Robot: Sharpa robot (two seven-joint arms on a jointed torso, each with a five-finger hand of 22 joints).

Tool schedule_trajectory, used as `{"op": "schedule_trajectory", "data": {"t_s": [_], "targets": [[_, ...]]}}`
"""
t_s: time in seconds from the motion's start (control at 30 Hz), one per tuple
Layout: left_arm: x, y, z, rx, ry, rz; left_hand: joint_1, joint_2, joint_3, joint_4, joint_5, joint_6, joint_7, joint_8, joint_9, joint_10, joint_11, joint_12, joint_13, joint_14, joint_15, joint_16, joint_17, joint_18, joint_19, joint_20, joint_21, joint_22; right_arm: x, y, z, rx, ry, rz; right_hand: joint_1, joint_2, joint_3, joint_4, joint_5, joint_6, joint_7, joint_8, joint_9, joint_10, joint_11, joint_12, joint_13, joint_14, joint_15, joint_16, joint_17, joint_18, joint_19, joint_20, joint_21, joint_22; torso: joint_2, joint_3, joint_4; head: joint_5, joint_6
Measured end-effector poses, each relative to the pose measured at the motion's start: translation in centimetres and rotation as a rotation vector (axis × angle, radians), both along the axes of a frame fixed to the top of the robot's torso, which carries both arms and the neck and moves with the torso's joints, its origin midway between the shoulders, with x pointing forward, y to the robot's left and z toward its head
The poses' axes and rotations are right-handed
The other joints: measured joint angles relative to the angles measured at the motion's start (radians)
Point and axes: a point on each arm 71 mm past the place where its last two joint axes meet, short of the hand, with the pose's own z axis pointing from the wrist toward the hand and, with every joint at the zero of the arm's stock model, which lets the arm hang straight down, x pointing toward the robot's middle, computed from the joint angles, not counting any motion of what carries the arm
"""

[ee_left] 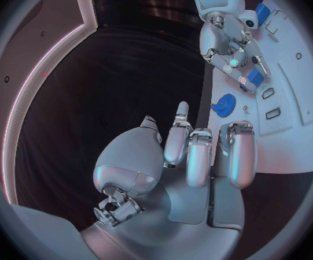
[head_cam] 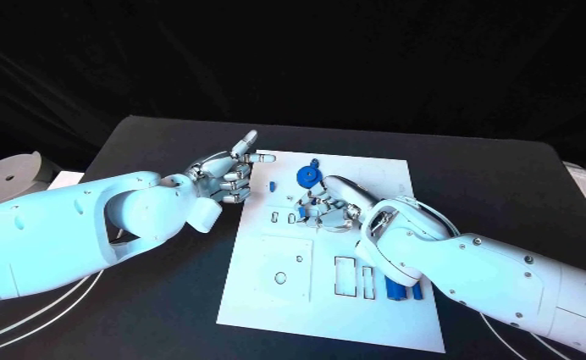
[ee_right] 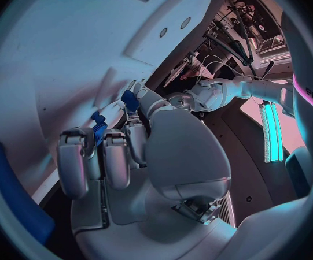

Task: Assemble the parts on the task board

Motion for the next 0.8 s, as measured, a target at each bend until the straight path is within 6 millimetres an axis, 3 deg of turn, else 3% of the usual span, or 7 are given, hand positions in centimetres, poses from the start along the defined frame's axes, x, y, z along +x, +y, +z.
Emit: {"op": "schedule_trajectory", "data": {"t_s": [0.23,0.8], "targets": [[0.02,-0.11,-0.02,-0.001,0.002,-0.002,0.0,0.0,0.0,0.0,0.0,0.0,0.0,0.0,0.0,0.0,0.0,0.0,0.0,0.0,0.0,0.0,0.0,0.0,0.0,0.0,0.0,0.0,-0.06,0.13,-0.12,-0.017,0.005,0.002,-0.004,0.004,0.0,0.0,-0.031,0.0,0.0,-0.004,0.0,-0.01,0.002,-0.024,0.01,0.0,0.0,0.0,0.0,0.0,0.0,0.0,0.0,0.0,0.0,-0.0001,-0.0001,0.001,-0.002],[0.15,0.05,-0.1,0.002,0.006,0.002,0.0,0.0,0.0,0.0,0.0,0.0,0.0,0.0,0.0,0.0,0.0,0.0,0.0,0.0,0.0,0.0,0.0,0.0,0.0,0.0,0.0,0.001,-0.57,0.64,0.07,-0.012,0.005,0.018,-0.004,0.003,0.002,-0.001,-0.034,0.0,0.0,-0.007,0.001,-0.014,0.001,-0.033,0.01,0.0,0.0,0.0,0.0,0.0,0.0,0.0,0.0,0.001,0.001,0.0003,0.0011,0.002,-0.008]]}}
